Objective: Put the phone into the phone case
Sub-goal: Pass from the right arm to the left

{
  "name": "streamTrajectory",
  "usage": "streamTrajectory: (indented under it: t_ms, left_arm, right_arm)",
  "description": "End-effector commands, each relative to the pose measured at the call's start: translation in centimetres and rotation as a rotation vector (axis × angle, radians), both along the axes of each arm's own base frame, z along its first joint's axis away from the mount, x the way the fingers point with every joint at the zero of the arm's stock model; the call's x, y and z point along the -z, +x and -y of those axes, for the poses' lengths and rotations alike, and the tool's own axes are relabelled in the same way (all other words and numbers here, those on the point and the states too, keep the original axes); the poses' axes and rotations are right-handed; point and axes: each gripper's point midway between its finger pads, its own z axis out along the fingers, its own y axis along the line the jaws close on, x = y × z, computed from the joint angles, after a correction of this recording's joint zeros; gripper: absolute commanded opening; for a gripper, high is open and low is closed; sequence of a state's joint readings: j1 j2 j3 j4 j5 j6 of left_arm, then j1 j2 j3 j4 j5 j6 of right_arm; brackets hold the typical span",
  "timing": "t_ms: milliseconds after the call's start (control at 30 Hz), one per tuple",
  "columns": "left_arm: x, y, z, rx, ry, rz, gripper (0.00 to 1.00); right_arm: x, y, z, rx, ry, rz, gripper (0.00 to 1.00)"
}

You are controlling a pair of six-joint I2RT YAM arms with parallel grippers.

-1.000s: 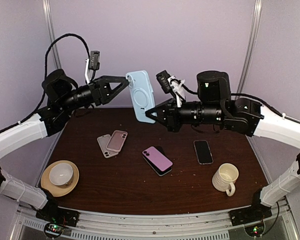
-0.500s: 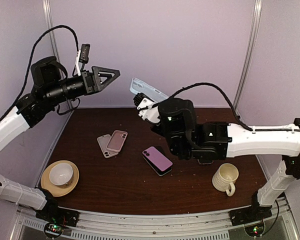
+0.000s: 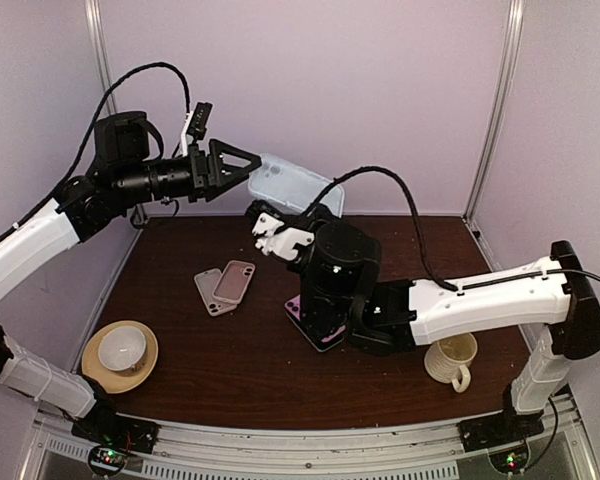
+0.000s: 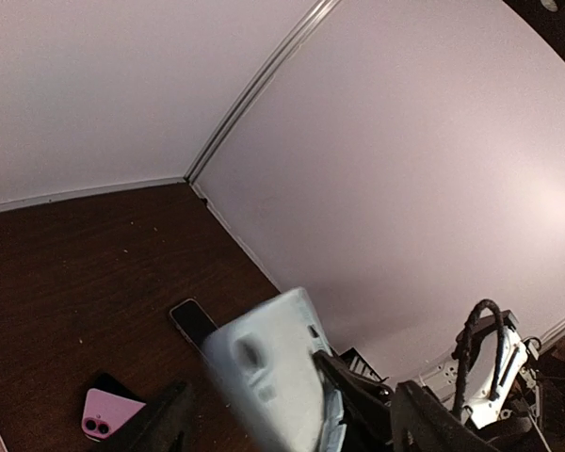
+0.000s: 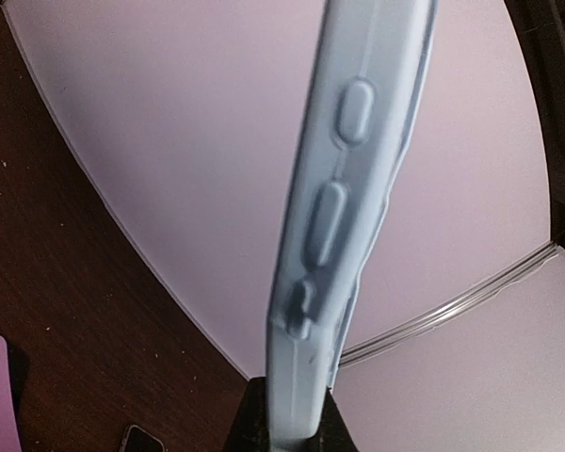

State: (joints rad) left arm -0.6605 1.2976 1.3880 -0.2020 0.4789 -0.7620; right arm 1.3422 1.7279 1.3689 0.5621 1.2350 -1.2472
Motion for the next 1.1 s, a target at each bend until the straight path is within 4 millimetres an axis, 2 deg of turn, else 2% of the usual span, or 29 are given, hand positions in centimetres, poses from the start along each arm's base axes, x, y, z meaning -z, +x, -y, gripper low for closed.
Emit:
streamTrajectory:
  t_ms: [0, 167, 267, 333, 433, 500, 533, 633, 667, 733, 767, 833, 900, 1067]
  left_arm:
    - [-1.2, -2.5, 0.8, 0.093, -0.018, 0.039, 0.75]
    - [-1.3, -2.4, 0.0, 0.052, 0.007, 0.073, 0.77]
    - [0.1, -1.9, 0.4, 0.048, 0.047, 0.031, 0.73]
    - [1.0, -1.8, 0.8, 0.069, 0.058, 0.008, 0.57]
    - [1.1, -1.8, 1.0, 0.076, 0.057, 0.006, 0.21]
    - [0.8, -1.8, 0.7, 0.063, 0.056, 0.023, 0.04]
    - [0.8, -1.7, 0.5, 0.054, 0.062, 0.03, 0.0]
    - [0.8, -1.7, 0.1, 0.031, 0.085, 0.06, 0.0]
    - [0.9, -1.6, -0.1, 0.022, 0.099, 0.067, 0.0]
    - [1.1, -1.3, -0.5, 0.0, 0.139, 0.098, 0.0]
    - [1.3, -1.0, -0.8, -0.016, 0.174, 0.127, 0.0]
    - [1.3, -0.4, -1.5, -0.056, 0.24, 0.182, 0.0]
    - [1.2, -0.5, -1.9, -0.055, 0.292, 0.245, 0.0]
    - [1.4, -2.7, -1.7, 0.079, 0.36, 0.369, 0.0]
  right_arm:
    - [-1.3, -0.6, -1.2, -0.035, 0.002, 0.04, 0.0]
    - [-1.5, -0.6, -1.3, -0.054, 0.011, 0.035, 0.0]
    - [-1.7, -0.7, -1.3, -0.056, 0.018, 0.034, 0.0]
    - [-1.7, -0.7, -1.3, -0.058, 0.014, 0.033, 0.0]
    - [-1.7, -0.8, -1.3, -0.061, 0.014, 0.031, 0.0]
    - [-1.5, -0.8, -1.3, -0.066, 0.012, 0.026, 0.0]
    - [-1.4, -0.8, -1.3, -0.073, 0.01, 0.021, 0.0]
    - [-1.0, -1.0, -1.4, -0.107, 0.015, -0.004, 0.0]
    - [-0.7, -1.0, -1.4, -0.122, 0.013, -0.022, 0.07]
    - [-0.2, -1.4, -1.5, -0.183, 0.021, -0.081, 0.39]
    - [0.8, -1.9, -1.8, -0.251, 0.033, -0.155, 0.54]
    - [1.3, -3.5, -2.3, -0.401, 0.1, -0.297, 0.73]
    - [1.5, -5.6, -2.5, -0.557, 0.186, -0.477, 0.82]
    - [0.6, -10.1, -2.2, -0.844, 0.393, -0.849, 0.9]
